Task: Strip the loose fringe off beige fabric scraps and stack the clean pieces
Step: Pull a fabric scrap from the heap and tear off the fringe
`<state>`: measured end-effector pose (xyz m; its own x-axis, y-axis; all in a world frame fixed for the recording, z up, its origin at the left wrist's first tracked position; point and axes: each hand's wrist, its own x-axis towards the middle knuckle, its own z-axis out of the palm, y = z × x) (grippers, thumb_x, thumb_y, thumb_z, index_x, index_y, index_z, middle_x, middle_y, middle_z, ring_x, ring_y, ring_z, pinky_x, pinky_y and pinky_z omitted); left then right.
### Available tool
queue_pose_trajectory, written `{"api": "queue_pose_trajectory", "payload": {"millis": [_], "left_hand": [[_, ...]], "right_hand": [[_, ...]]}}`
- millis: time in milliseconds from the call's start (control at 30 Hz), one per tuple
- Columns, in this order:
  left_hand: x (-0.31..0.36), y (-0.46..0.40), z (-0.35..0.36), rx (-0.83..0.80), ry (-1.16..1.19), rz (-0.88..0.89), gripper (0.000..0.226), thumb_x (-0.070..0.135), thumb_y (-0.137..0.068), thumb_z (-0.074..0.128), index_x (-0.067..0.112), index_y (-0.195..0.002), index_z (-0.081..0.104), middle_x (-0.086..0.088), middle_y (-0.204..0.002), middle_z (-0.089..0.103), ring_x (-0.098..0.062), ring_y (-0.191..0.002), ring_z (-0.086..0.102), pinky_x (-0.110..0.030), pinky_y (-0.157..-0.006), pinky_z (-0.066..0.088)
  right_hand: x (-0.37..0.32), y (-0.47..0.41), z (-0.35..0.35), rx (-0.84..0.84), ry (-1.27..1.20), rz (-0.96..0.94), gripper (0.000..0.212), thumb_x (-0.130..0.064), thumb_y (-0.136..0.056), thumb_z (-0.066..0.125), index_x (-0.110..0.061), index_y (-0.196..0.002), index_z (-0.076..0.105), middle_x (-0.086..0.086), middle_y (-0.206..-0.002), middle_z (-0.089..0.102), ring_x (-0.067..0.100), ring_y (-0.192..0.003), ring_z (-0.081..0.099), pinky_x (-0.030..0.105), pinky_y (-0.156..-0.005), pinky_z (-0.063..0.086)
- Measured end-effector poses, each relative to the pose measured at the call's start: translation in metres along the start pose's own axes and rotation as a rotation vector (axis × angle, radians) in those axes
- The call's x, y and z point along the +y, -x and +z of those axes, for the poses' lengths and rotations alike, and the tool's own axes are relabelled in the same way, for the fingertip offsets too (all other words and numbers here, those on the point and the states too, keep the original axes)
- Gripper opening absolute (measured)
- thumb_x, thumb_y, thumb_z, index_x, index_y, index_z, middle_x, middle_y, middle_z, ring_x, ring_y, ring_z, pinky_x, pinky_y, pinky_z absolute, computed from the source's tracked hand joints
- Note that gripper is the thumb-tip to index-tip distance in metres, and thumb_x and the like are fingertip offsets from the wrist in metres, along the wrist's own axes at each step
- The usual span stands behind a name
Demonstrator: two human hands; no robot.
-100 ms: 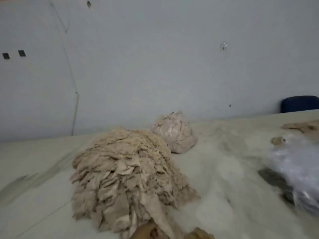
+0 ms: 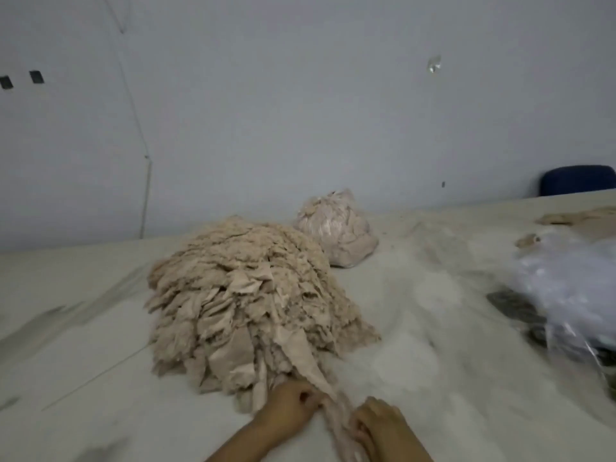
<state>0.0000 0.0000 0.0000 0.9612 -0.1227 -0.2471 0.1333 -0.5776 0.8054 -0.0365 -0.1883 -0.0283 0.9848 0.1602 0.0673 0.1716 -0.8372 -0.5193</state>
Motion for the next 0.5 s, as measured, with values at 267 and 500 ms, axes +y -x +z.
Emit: {"api": "queue_pose_trajectory", "payload": {"millis": [267, 500], "left_hand": [[0.024, 0.015, 0.025, 0.229, 0.665, -0.241, 0.023, 0.008, -0.098, 0.048, -0.007, -0.112, 0.056, -0.017, -0.072, 0.059, -0.023, -0.051, 0.051, -0.030, -0.057, 0.045], [0.030, 0.050, 0.067, 0.082, 0.056, -0.029, 0.031, 0.009, -0.095, 0.051, 0.012, -0.066, 0.042, -0.010, -0.066, 0.054, -0.017, -0.052, 0.051, -0.026, -0.051, 0.040]], "right_hand": [[0.022, 0.062, -0.004, -0.091, 0.138, -0.283, 0.024, -0.029, -0.101, 0.036, -0.020, -0.108, 0.057, -0.003, -0.107, 0.045, 0.010, -0.102, 0.045, 0.023, -0.083, 0.030], [0.032, 0.064, -0.024, -0.119, -0.293, -0.164, 0.014, -0.024, -0.096, 0.055, -0.013, -0.088, 0.057, -0.003, -0.091, 0.051, 0.009, -0.086, 0.052, 0.013, -0.077, 0.038]]}}
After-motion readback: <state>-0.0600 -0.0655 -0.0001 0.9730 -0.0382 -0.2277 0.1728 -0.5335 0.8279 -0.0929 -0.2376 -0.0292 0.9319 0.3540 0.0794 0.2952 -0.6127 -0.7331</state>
